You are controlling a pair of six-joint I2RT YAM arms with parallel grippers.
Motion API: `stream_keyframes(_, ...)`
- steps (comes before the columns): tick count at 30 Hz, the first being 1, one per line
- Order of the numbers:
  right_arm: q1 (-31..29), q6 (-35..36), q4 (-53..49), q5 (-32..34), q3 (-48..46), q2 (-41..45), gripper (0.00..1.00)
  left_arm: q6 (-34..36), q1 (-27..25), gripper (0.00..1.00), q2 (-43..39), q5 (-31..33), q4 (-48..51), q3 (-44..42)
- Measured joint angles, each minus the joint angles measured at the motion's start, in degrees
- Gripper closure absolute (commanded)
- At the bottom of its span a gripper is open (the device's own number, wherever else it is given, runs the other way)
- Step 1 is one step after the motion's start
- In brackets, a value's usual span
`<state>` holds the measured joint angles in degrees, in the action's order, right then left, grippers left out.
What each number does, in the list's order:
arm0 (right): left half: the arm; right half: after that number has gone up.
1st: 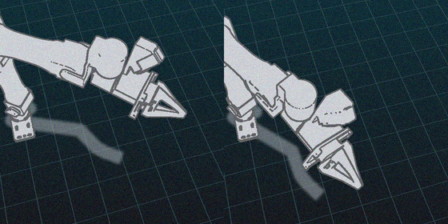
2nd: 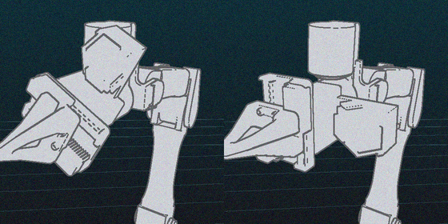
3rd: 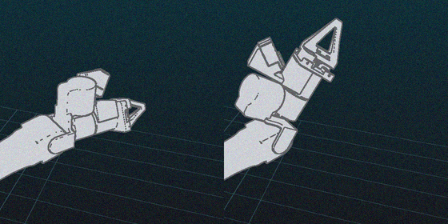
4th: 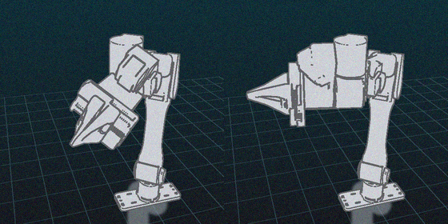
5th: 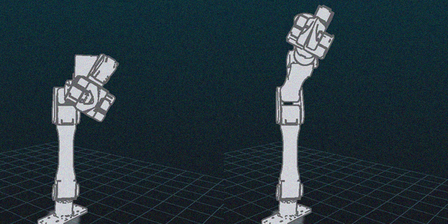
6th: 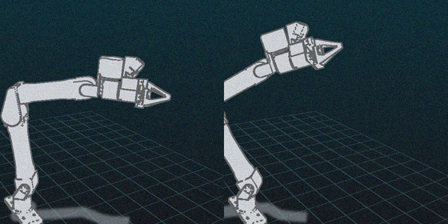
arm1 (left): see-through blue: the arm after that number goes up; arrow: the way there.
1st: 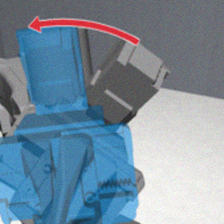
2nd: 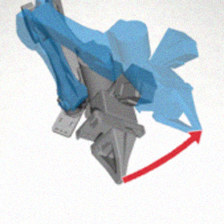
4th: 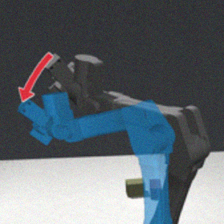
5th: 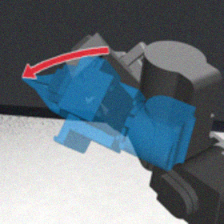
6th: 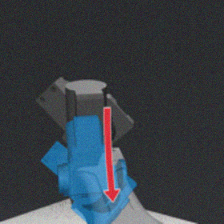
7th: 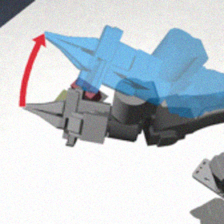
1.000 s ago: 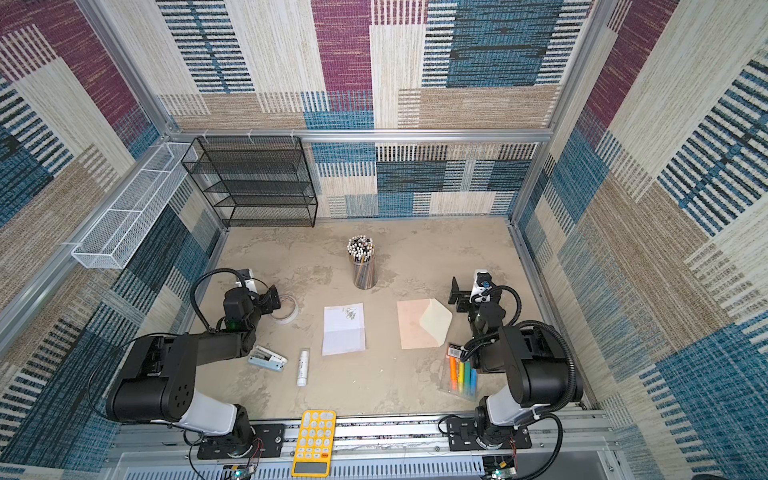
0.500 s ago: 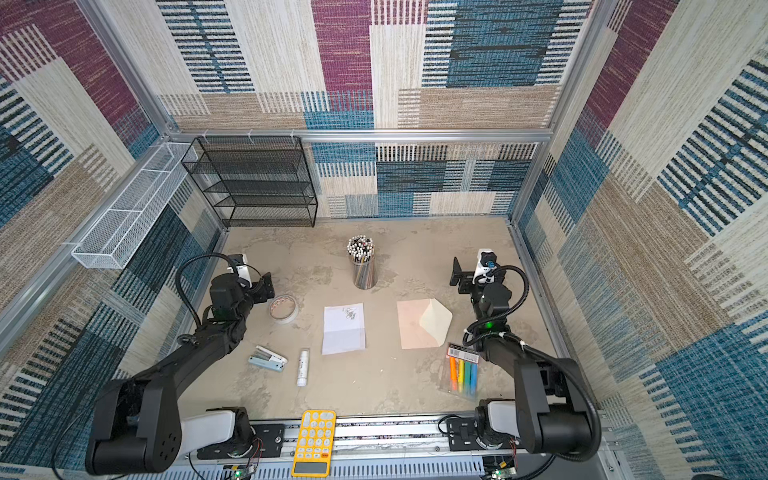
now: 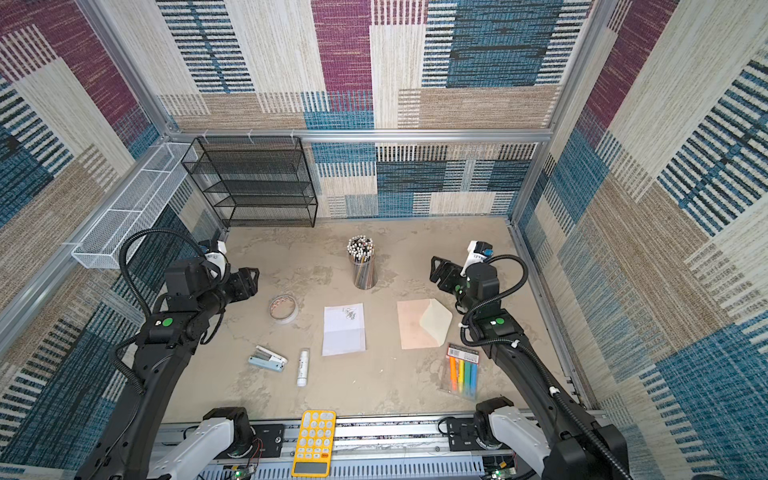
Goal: Place the letter into the envelope and seal it
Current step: 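Raise both arms and move both grippers toward the white letter sheet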
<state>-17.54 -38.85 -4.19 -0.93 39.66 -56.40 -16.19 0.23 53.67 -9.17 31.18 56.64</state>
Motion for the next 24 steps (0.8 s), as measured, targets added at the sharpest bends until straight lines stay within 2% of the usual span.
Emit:
stream_keyframes(4, -9.7, -10.14, -4.37, 0.09, 0.11, -0.72, 0.14, -5.4, -1.95, 0.36, -2.43, -8.0, 4.42, -2.89)
stream_keyframes(9, -17.27, -19.58, -5.57, 0.39, 2.73, -7.19, 0.14, -9.73, -7.04, 0.37, -2.05, -12.96, 6.88, -7.34)
stream_keyframes(17, -23.37, -35.5, -3.13, -3.48, -0.24, -14.19, 0.16, -14.19, -14.99, 0.37, 2.95, -16.74, 5.22, -10.67)
stream_keyframes(24, -26.75, -40.63, -1.09, -5.18, -1.09, -17.09, 0.2, -16.92, -17.9, 0.37, 4.57, -18.73, 1.99, -13.68)
